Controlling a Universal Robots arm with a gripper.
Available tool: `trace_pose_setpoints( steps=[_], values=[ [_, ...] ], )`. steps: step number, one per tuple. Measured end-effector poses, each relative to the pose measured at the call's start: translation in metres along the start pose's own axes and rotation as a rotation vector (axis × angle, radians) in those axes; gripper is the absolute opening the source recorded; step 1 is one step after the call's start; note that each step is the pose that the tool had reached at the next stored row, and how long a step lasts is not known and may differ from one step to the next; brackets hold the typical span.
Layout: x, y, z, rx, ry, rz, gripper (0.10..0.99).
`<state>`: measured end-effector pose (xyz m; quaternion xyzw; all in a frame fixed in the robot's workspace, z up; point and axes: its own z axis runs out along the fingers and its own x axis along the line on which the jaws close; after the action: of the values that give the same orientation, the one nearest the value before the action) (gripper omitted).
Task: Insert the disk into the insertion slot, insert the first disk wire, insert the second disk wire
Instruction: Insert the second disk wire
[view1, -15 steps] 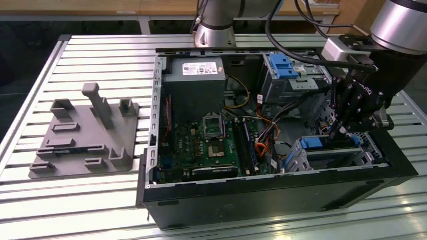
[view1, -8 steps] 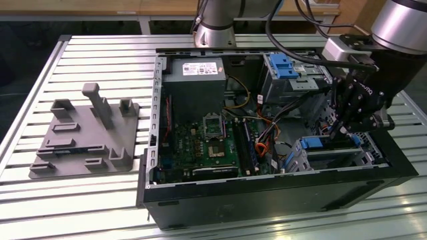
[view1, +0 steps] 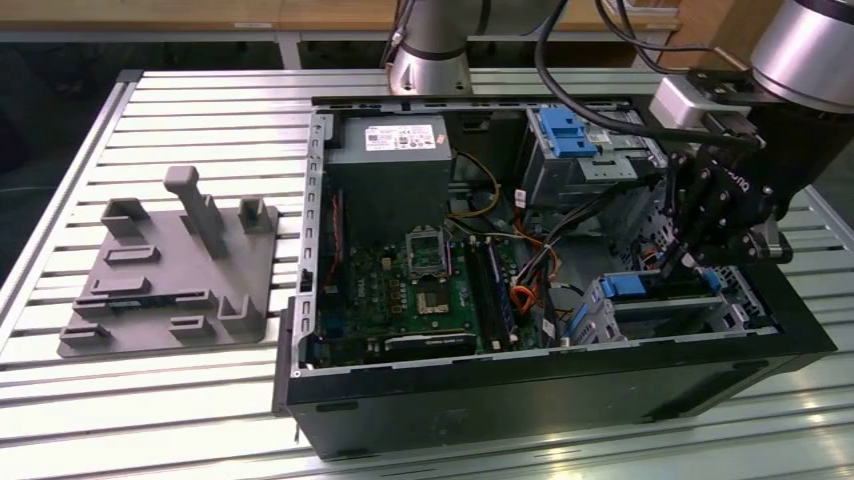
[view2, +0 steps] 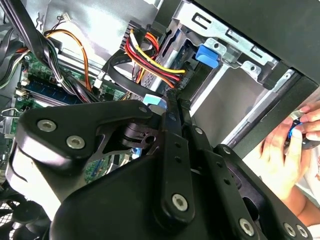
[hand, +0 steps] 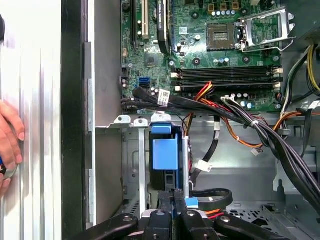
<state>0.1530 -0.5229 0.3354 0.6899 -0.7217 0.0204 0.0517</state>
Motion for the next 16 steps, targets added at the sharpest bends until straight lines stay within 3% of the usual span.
trace_pose_setpoints(
  steps=[16],
  values=[
    [0.0016, -0.0001, 0.0019, 0.000, -0.0054, 0.000, 0.145]
  ],
)
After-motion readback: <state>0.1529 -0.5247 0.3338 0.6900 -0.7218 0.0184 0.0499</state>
